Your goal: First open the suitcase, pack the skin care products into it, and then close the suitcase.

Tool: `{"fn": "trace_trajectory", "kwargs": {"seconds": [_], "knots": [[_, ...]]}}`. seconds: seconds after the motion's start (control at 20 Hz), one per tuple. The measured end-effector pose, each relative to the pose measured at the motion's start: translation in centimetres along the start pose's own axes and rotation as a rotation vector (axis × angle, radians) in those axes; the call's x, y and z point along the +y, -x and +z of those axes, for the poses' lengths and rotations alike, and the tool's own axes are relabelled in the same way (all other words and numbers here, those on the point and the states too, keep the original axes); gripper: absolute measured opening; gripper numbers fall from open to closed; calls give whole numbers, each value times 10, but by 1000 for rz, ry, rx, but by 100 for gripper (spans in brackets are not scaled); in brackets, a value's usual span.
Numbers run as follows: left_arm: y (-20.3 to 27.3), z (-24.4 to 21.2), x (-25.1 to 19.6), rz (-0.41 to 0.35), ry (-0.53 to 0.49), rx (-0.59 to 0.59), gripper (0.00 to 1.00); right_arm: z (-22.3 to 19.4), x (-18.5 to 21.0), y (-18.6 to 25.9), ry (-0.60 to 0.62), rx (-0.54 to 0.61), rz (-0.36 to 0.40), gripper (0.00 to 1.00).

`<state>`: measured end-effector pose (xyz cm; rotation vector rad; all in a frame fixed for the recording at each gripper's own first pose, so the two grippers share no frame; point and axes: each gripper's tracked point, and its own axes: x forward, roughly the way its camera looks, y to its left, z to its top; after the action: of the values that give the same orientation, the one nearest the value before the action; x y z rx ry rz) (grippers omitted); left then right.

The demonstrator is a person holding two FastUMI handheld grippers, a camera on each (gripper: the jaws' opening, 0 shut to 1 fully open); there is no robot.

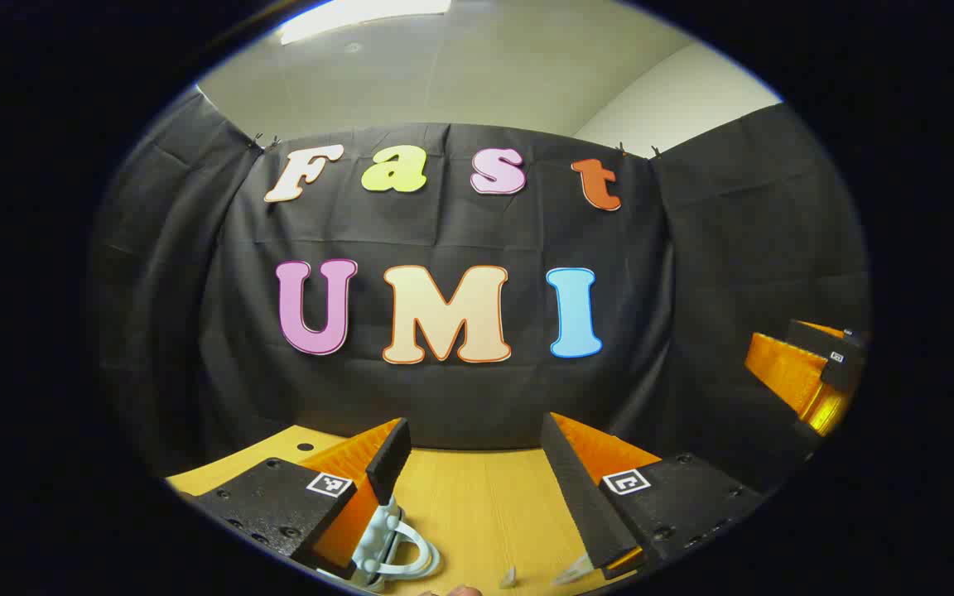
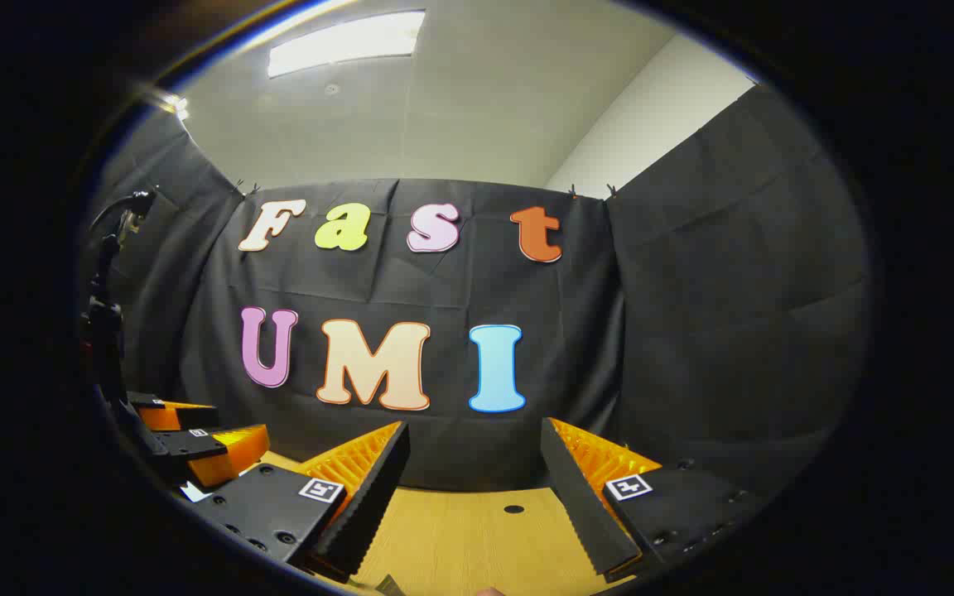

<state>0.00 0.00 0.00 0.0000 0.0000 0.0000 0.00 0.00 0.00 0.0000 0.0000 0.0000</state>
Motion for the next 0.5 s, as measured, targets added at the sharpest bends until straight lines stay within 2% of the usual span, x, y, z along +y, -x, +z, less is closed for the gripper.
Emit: {"fn": "trace_trajectory", "kwargs": {"seconds": [0.25,0.5], "knots": [[6,-48,19,91,-57,110,94,-37,4,-7,-38,54,101,99],[3,-113,40,82,-36,282,94,-54,-3,-22,-27,93,59,99]]}}
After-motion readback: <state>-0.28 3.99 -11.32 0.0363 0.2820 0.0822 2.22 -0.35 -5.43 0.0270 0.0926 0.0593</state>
